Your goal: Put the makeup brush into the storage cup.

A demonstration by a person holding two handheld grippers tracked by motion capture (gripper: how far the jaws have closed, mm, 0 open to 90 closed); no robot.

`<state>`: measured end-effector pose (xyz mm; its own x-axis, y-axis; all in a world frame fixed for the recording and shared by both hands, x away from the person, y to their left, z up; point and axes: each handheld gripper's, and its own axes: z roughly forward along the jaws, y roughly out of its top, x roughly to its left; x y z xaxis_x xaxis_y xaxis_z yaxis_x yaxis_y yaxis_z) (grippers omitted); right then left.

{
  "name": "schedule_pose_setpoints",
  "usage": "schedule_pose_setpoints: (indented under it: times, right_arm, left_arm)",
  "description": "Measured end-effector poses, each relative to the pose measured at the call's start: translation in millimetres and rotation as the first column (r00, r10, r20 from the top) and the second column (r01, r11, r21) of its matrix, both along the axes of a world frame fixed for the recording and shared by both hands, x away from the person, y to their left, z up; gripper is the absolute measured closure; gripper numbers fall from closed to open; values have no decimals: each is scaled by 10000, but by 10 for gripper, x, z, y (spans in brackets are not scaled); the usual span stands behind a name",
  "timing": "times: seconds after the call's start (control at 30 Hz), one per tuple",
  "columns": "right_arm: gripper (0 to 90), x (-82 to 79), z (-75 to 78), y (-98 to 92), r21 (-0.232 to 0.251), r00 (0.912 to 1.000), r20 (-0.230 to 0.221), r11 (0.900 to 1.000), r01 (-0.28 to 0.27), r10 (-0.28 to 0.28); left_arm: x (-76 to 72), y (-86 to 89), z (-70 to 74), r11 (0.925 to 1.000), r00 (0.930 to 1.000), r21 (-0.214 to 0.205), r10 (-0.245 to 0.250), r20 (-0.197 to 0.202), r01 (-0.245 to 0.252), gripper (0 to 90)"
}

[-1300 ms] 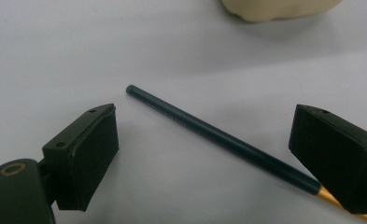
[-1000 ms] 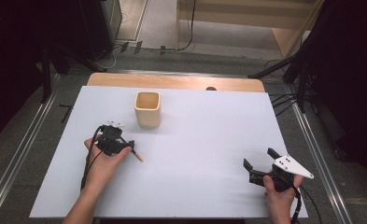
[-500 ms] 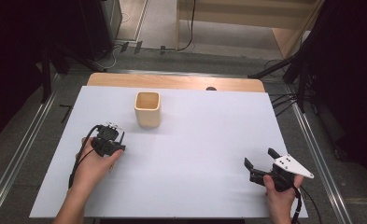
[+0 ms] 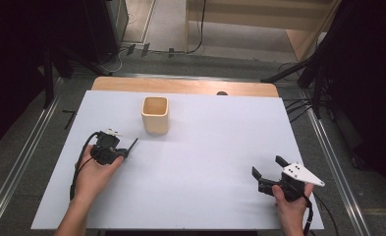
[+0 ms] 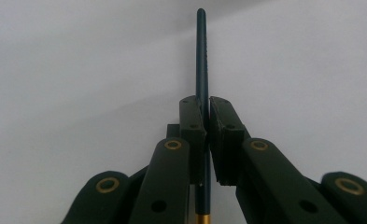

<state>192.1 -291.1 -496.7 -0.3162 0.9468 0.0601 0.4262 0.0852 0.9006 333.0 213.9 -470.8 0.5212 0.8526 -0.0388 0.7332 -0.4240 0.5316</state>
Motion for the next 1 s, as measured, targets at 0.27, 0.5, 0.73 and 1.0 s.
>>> schedule_pose_setpoints:
  times: [0.27,0.5,0.73,1.0]
  right_arm:
    - [124,6,53,128,279,9992,80,9988,-397,395]
    - [136,36,197,414,137,9973,347,9977,-659,654]
    - [171,122,369,754,708,9922,561,9908,-1153,1115]
    - [284,254,549,1213,1256,9874,668,9806,-1508,1433]
  left_arm:
    - [-125,30,183,9812,9925,-1775,-573,1081,760,854]
    - [-231,-9,298,9442,9720,-2924,-884,2177,1513,854]
    - [-296,-80,322,9123,9570,-3627,-896,2758,1900,854]
    - [-352,-161,315,8886,9391,-3964,-970,3297,2310,854]
